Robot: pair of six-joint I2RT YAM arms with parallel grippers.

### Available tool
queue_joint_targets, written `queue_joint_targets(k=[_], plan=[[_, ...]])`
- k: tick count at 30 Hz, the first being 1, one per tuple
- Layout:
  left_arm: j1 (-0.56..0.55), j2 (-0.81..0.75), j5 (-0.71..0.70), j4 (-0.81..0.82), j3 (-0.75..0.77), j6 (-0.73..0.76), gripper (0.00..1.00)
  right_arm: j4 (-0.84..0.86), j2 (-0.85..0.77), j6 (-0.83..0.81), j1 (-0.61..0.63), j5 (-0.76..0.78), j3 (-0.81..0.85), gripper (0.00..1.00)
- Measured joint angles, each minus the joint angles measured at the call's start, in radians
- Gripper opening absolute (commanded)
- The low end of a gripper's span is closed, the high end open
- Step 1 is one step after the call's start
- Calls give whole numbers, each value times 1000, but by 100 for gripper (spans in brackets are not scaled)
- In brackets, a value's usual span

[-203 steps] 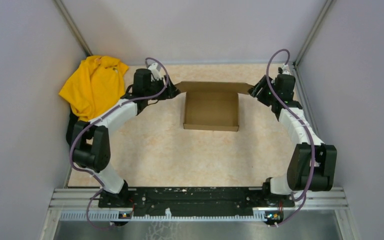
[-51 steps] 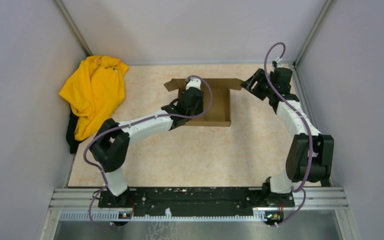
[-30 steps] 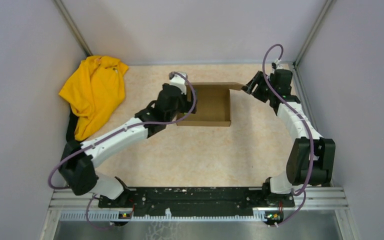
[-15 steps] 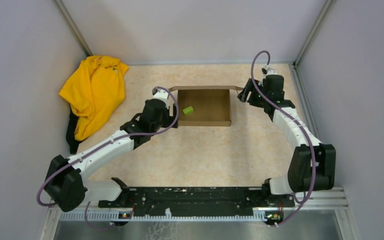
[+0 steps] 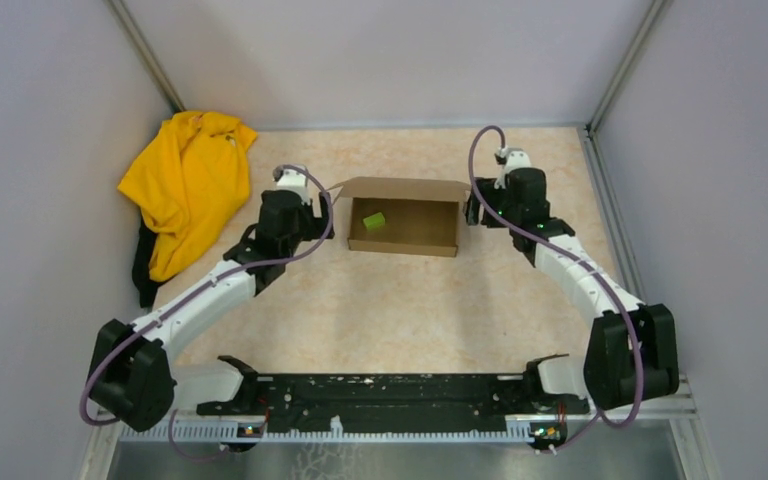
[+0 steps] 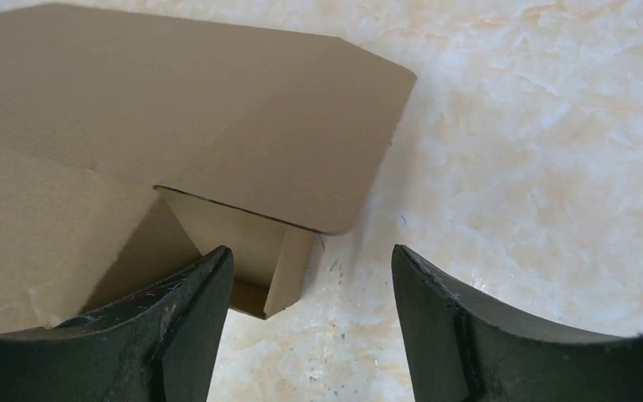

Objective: Fold the paper box

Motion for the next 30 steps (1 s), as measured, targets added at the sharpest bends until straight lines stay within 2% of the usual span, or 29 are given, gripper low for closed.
queue_joint_targets(k=[6, 13, 23, 30], plan=[[47, 80, 52, 33, 72, 37, 95, 61, -48, -83, 97, 63, -67, 72], [49, 134, 117, 55, 124, 66, 95, 140, -63, -146, 124, 139, -71, 79], [66, 171, 160, 63, 179, 100, 95, 193, -72, -232, 164, 192, -84, 78], [76, 204, 177, 62, 228, 103, 95, 146, -200, -227, 191, 264, -125, 78]])
